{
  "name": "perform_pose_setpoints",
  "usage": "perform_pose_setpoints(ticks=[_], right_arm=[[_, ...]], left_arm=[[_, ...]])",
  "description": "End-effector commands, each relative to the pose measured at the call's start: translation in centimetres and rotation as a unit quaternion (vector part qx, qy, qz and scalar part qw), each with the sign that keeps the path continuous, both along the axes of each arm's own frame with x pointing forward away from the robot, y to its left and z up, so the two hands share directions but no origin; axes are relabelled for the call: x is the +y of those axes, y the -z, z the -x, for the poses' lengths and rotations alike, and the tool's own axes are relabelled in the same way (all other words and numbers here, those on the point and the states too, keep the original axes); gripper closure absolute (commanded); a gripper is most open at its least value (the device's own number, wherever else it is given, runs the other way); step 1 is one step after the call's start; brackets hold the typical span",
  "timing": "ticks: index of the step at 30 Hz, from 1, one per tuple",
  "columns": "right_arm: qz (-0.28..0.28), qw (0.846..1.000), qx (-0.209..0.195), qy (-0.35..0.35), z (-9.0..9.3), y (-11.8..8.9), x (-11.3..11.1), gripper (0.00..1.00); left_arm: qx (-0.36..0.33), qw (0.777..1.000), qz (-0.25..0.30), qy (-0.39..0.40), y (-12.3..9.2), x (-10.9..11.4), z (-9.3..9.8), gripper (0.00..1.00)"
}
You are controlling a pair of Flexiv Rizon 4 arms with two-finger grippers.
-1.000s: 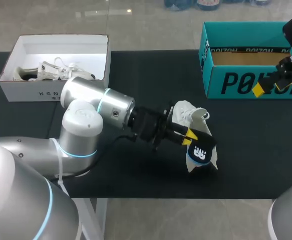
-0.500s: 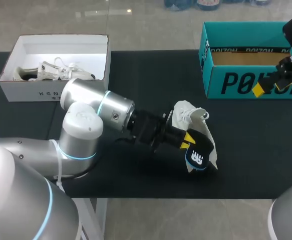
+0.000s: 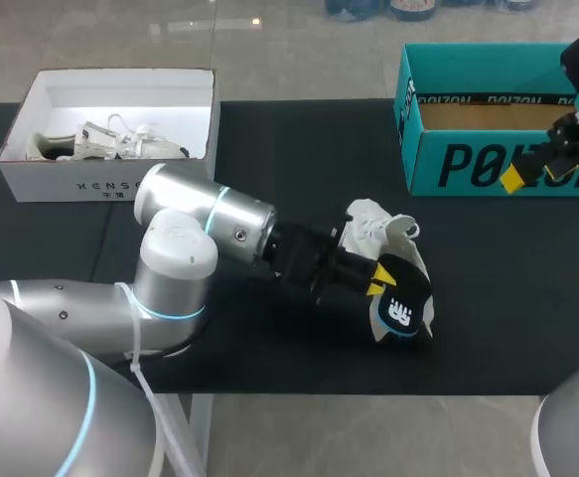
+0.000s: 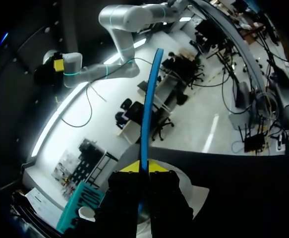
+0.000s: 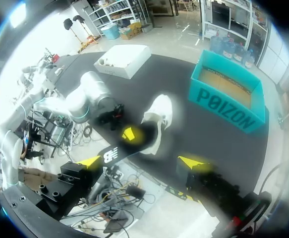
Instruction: Take the shoe out of the shoebox, open the shoe tongue, remove and reinsert the insole, then place the shoe into the shoebox
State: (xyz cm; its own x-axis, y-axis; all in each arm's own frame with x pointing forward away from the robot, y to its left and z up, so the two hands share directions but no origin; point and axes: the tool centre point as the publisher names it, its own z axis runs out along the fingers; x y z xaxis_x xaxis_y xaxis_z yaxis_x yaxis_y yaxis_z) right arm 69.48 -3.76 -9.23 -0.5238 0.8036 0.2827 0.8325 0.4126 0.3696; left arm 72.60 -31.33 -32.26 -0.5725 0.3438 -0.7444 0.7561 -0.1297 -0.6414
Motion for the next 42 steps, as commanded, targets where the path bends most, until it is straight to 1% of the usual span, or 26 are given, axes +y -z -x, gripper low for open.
perform_pose_setpoints(ticks=[1,16,19,26,32,34,35,36,38,39,40,41,42], right_arm=[[0.002,1.0,0.004,0.0,-0.3,-0.1,0.2,0.0],[0.002,1.0,0.004,0.0,-0.3,-0.1,0.2,0.0],[0.002,1.0,0.004,0.0,-0.3,-0.1,0.2,0.0],[0.002,1.0,0.004,0.0,-0.3,-0.1,0.2,0.0],[0.002,1.0,0.004,0.0,-0.3,-0.1,0.2,0.0],[0.002,1.0,0.004,0.0,-0.3,-0.1,0.2,0.0],[0.002,1.0,0.004,0.0,-0.3,-0.1,0.2,0.0],[0.002,1.0,0.004,0.0,-0.3,-0.1,0.2,0.0],[0.002,1.0,0.004,0.0,-0.3,-0.1,0.2,0.0],[0.002,1.0,0.004,0.0,-0.3,-0.1,0.2,0.0],[0.002,1.0,0.004,0.0,-0.3,-0.1,0.2,0.0],[0.002,1.0,0.004,0.0,-0.3,-0.1,0.2,0.0],[0.002,1.0,0.004,0.0,-0.3,-0.1,0.2,0.0]], left_arm=[[0.001,1.0,0.001,-0.005,0.9,-1.0,-0.6,1.0],[-0.004,0.997,-0.038,-0.064,1.2,2.1,-2.2,1.0],[-0.008,0.996,-0.049,-0.067,1.7,1.9,-2.7,1.0],[-0.017,0.995,-0.07,-0.067,3.3,0.6,-3.8,1.0],[-0.014,0.994,-0.08,-0.07,4.8,0.7,-4.4,1.0],[-0.01,0.994,-0.08,-0.072,4.9,0.8,-4.5,1.0],[-0.009,0.994,-0.079,-0.073,4.9,0.9,-4.5,0.77],[-0.009,0.994,-0.079,-0.074,4.7,1.0,-4.5,0.63],[-0.01,0.994,-0.077,-0.075,4.3,1.1,-4.5,0.59],[-0.012,0.994,-0.076,-0.075,4.2,1.1,-4.6,0.55],[-0.014,0.994,-0.075,-0.075,3.9,1.1,-4.6,0.37],[-0.016,0.994,-0.074,-0.076,3.5,1.1,-4.6,0.23],[-0.017,0.994,-0.073,-0.076,3.3,1.1,-4.5,0.06]])
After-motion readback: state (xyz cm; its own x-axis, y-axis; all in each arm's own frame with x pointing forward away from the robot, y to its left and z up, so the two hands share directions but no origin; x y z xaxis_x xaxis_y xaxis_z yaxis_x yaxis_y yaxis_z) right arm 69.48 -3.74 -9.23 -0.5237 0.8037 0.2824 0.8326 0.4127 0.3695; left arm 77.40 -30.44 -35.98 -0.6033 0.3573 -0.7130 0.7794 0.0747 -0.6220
